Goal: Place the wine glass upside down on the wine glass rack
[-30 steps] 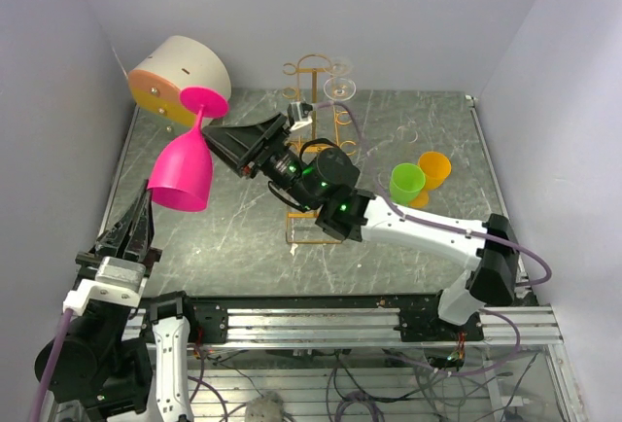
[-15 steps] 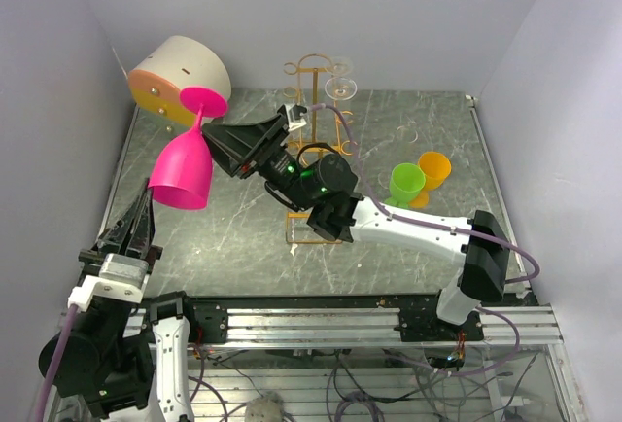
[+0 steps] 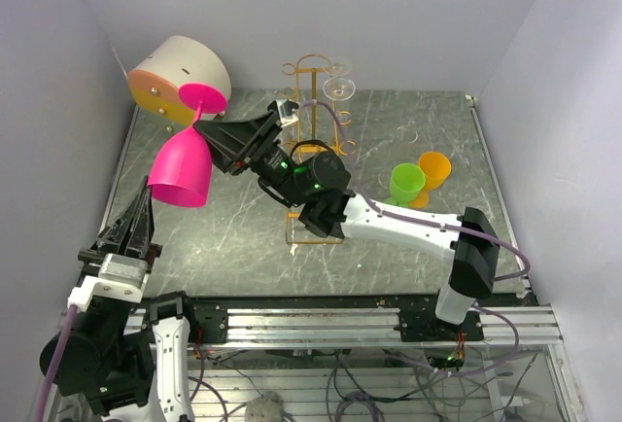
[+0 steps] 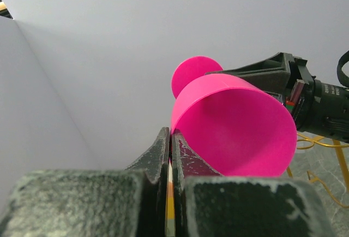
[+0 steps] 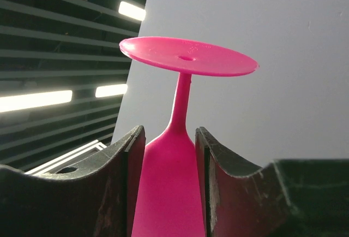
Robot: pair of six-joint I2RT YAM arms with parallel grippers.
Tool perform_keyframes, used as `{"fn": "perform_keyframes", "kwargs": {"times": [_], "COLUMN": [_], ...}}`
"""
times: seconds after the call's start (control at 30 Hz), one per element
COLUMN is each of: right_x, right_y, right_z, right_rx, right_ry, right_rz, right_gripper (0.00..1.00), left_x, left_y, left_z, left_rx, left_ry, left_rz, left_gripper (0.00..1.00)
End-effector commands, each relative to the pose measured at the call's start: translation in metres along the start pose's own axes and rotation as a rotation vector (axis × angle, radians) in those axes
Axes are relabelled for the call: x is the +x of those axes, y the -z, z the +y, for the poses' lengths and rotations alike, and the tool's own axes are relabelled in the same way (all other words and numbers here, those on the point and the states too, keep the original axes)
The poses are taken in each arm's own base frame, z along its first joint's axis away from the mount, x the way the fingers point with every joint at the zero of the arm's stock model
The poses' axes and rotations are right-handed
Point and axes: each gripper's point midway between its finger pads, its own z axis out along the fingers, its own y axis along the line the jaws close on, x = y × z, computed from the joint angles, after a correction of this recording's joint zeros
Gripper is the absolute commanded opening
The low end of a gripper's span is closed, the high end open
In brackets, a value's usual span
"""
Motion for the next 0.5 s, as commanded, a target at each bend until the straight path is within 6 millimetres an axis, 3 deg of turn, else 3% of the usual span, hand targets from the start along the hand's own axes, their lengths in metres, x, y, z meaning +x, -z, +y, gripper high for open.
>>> {"fn": "perform_keyframes", "kwargs": {"times": [0.0, 0.47], "right_x": [0.008, 0.022], "right_y": [-0.007, -0.011], "right_z": [0.011, 0.007], "right_rx": [-0.047, -0.057], "right_ry": [-0.020, -0.054], "right_rz": [0.023, 0.055], "right_gripper": [0.41, 0.29], "left_x": [-0.011, -0.005], "left_y": [0.002, 0.001], "left_z": [0.000, -0.001], "left_rx": [-0.009, -0.005], "left_ry": [-0.026, -0.026], "left_rz": [-0.041, -0.031], "left_gripper": [0.07, 0.07]}}
